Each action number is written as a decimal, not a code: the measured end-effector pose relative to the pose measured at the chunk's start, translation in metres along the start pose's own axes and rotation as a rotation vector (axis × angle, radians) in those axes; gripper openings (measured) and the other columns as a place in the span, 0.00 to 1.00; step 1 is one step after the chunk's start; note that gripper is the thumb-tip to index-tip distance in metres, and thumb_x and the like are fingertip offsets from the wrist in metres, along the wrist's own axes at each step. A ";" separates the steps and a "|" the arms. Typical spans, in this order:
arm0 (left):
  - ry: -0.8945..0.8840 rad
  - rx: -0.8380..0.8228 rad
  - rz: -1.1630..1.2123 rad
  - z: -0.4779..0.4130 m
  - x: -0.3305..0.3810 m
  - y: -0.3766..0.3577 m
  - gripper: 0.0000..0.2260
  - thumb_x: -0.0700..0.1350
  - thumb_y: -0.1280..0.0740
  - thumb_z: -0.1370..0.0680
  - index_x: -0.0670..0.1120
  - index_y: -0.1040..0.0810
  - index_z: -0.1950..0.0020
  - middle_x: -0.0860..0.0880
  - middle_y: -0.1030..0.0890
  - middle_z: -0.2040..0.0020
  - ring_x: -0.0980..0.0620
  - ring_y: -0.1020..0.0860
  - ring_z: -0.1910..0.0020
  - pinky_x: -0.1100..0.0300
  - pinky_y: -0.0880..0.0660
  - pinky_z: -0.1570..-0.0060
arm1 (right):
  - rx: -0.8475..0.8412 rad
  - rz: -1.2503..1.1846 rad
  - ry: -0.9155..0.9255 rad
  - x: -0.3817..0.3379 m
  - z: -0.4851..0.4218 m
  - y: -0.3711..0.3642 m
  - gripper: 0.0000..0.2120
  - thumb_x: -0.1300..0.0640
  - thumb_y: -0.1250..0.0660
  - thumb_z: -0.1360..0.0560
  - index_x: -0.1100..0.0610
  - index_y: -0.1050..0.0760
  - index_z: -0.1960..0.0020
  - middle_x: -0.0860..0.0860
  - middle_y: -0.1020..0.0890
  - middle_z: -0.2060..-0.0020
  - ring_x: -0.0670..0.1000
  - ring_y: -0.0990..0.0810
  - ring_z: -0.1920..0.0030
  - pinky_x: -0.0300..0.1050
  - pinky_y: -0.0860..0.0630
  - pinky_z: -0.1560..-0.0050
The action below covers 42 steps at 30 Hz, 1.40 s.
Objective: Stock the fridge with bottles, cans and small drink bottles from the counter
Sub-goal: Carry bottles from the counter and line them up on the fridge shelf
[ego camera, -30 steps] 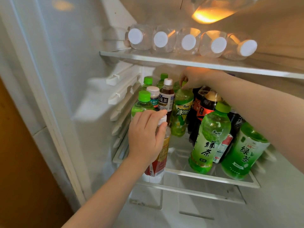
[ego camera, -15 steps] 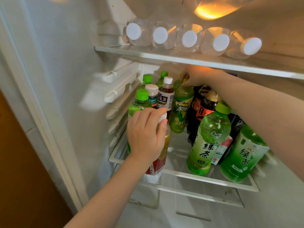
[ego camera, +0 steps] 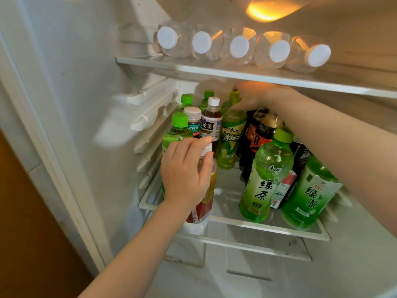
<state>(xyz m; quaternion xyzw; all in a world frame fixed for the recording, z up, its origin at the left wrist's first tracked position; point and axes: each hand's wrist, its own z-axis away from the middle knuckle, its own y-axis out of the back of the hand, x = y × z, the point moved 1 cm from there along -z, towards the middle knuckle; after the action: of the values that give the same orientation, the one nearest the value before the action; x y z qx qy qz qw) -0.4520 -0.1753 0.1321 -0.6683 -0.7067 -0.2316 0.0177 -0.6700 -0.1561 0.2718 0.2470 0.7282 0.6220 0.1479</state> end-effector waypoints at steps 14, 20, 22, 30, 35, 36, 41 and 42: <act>-0.009 -0.450 -0.055 -0.033 -0.006 0.033 0.14 0.50 0.34 0.23 0.55 0.24 0.37 0.56 0.19 0.46 0.55 0.23 0.49 0.61 0.31 0.56 | 0.855 -0.465 -0.092 -0.008 0.170 -0.011 0.11 0.57 0.36 0.26 0.58 0.22 0.45 0.51 0.19 0.51 0.51 0.22 0.50 0.45 0.26 0.50; -0.017 -0.356 -0.110 -0.028 -0.001 0.033 0.13 0.50 0.31 0.25 0.52 0.22 0.41 0.54 0.17 0.50 0.52 0.21 0.54 0.63 0.37 0.59 | 0.751 -0.522 -0.258 -0.001 0.191 -0.040 0.14 0.50 0.37 0.23 0.54 0.25 0.41 0.49 0.20 0.49 0.47 0.24 0.51 0.40 0.29 0.55; -0.004 -0.332 -0.105 -0.026 0.002 0.032 0.12 0.50 0.31 0.25 0.51 0.21 0.42 0.54 0.17 0.49 0.52 0.21 0.53 0.64 0.37 0.59 | 0.667 -0.557 -0.251 -0.002 0.193 -0.045 0.18 0.47 0.37 0.24 0.53 0.28 0.37 0.47 0.21 0.48 0.46 0.23 0.52 0.42 0.26 0.55; -0.026 -0.310 -0.095 -0.016 0.016 0.030 0.12 0.49 0.31 0.25 0.47 0.20 0.44 0.49 0.18 0.49 0.48 0.20 0.54 0.63 0.34 0.58 | 0.568 -0.649 -0.244 -0.006 0.198 -0.055 0.22 0.48 0.35 0.24 0.53 0.35 0.33 0.42 0.25 0.51 0.44 0.24 0.54 0.40 0.27 0.57; -0.025 -0.304 -0.121 -0.020 0.017 0.024 0.11 0.47 0.30 0.25 0.45 0.19 0.44 0.47 0.17 0.51 0.46 0.19 0.56 0.61 0.33 0.59 | 0.599 -0.700 -0.226 -0.010 0.204 -0.054 0.16 0.51 0.36 0.23 0.55 0.29 0.37 0.48 0.21 0.48 0.47 0.23 0.50 0.47 0.24 0.50; -0.031 -0.299 -0.128 -0.020 0.017 0.022 0.11 0.47 0.30 0.25 0.45 0.19 0.45 0.47 0.17 0.51 0.46 0.19 0.56 0.61 0.34 0.59 | 0.615 -0.714 -0.231 -0.011 0.207 -0.055 0.15 0.51 0.36 0.23 0.56 0.28 0.38 0.50 0.21 0.48 0.49 0.22 0.50 0.49 0.23 0.49; -0.054 -0.264 -0.136 -0.021 0.013 0.005 0.10 0.47 0.31 0.24 0.44 0.19 0.46 0.46 0.17 0.52 0.47 0.20 0.58 0.62 0.34 0.60 | 0.783 -0.751 -0.277 -0.014 0.229 -0.066 0.15 0.55 0.36 0.22 0.59 0.30 0.37 0.47 0.22 0.49 0.42 0.25 0.51 0.29 0.29 0.50; -0.054 -0.263 -0.133 -0.022 0.014 0.001 0.10 0.47 0.31 0.24 0.44 0.20 0.45 0.46 0.17 0.52 0.47 0.20 0.58 0.61 0.34 0.61 | 0.821 -0.754 -0.296 -0.013 0.235 -0.069 0.15 0.55 0.36 0.22 0.59 0.30 0.37 0.44 0.24 0.51 0.39 0.27 0.53 0.24 0.32 0.53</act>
<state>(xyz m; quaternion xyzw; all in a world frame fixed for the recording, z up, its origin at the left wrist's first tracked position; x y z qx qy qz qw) -0.4590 -0.1700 0.1562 -0.6225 -0.7133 -0.3046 -0.1043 -0.5480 0.0253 0.1604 0.0917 0.9192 0.1516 0.3518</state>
